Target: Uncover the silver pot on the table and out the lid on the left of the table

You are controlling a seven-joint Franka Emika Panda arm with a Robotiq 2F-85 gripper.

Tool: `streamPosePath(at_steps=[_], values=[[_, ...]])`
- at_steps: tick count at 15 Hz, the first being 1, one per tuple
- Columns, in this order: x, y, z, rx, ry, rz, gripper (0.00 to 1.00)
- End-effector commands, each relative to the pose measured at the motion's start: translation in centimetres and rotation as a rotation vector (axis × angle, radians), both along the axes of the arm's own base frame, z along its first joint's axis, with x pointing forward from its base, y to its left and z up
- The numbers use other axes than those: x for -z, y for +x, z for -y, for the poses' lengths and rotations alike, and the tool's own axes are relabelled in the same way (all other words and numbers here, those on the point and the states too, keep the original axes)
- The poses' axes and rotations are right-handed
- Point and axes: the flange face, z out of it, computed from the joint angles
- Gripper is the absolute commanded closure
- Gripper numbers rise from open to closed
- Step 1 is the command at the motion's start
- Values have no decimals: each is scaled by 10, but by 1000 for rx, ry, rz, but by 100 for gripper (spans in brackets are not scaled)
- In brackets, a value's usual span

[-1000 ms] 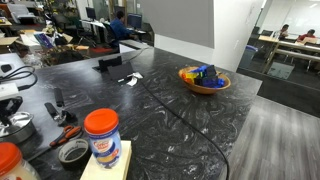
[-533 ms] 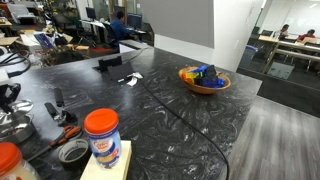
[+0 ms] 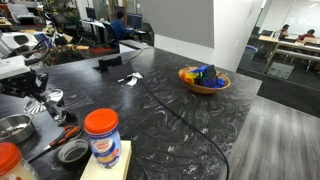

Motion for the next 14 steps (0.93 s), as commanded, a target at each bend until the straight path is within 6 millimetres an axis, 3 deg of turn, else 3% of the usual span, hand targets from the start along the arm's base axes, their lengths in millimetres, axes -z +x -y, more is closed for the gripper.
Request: streamPosePath(at_steps=[1, 5, 9, 14], values=[[-11, 32, 14, 56, -6, -21, 99], [-10, 86, 41, 106, 42, -88, 99], [8, 139, 65, 156, 87, -123, 99], [39, 181, 90, 240, 112, -164, 99]])
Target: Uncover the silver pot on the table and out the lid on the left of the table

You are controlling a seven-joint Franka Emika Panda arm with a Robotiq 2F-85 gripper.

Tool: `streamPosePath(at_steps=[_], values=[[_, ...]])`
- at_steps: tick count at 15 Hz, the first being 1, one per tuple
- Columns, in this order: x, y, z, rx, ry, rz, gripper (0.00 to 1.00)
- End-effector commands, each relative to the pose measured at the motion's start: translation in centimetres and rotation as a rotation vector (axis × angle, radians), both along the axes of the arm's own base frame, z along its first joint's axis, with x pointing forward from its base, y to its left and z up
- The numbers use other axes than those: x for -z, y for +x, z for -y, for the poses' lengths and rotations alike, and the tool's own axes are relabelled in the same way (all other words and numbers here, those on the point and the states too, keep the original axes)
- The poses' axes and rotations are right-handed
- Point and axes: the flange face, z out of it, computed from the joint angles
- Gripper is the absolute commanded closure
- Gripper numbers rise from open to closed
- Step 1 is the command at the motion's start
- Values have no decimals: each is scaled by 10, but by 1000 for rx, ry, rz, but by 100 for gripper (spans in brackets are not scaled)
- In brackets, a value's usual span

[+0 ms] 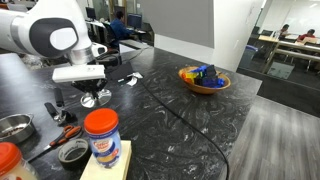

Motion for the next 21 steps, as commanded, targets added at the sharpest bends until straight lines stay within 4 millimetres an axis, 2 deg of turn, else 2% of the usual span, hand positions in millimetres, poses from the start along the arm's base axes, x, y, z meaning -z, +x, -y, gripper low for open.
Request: streamPosePath(at_steps=[1, 6, 9, 10, 11, 13, 17, 19, 20, 21], values=[[15, 19, 10, 29, 15, -42, 99], [62, 27, 31, 72, 54, -110, 99], [83, 30, 42, 97, 65, -139, 99], [88, 31, 45, 105, 67, -146, 93], [91, 31, 48, 114, 69, -150, 71], [93, 30, 51, 126, 62, -152, 67], [84, 24, 47, 128, 61, -134, 40], [68, 14, 39, 119, 56, -117, 27], [81, 27, 41, 118, 51, -138, 46], [74, 24, 38, 114, 53, -129, 38]])
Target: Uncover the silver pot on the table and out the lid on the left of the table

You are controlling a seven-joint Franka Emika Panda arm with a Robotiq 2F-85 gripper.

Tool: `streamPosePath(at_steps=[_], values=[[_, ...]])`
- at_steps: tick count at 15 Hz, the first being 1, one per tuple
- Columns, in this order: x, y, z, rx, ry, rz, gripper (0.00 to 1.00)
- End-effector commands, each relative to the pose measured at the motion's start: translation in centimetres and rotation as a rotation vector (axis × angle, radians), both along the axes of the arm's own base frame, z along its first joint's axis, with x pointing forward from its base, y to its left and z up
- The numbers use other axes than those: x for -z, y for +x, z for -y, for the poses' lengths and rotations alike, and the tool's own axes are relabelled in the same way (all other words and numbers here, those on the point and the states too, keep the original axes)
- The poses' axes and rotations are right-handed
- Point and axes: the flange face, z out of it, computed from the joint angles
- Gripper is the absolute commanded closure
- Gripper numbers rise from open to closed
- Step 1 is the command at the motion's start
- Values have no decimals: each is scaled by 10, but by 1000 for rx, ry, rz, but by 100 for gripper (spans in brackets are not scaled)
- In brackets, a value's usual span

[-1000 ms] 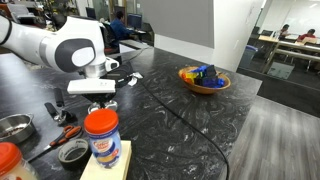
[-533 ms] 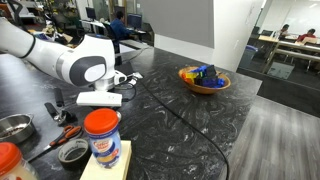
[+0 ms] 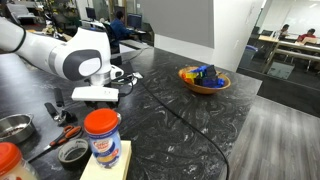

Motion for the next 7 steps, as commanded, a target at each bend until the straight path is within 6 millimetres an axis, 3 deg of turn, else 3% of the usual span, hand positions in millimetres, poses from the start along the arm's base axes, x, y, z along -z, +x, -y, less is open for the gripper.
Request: streamPosePath(at_steps=[1, 2, 7], values=[[-5, -2, -2, -1, 0, 5, 32], [-6, -4, -1, -1, -1, 6, 26], [-3, -6, 0, 0, -2, -1, 26]])
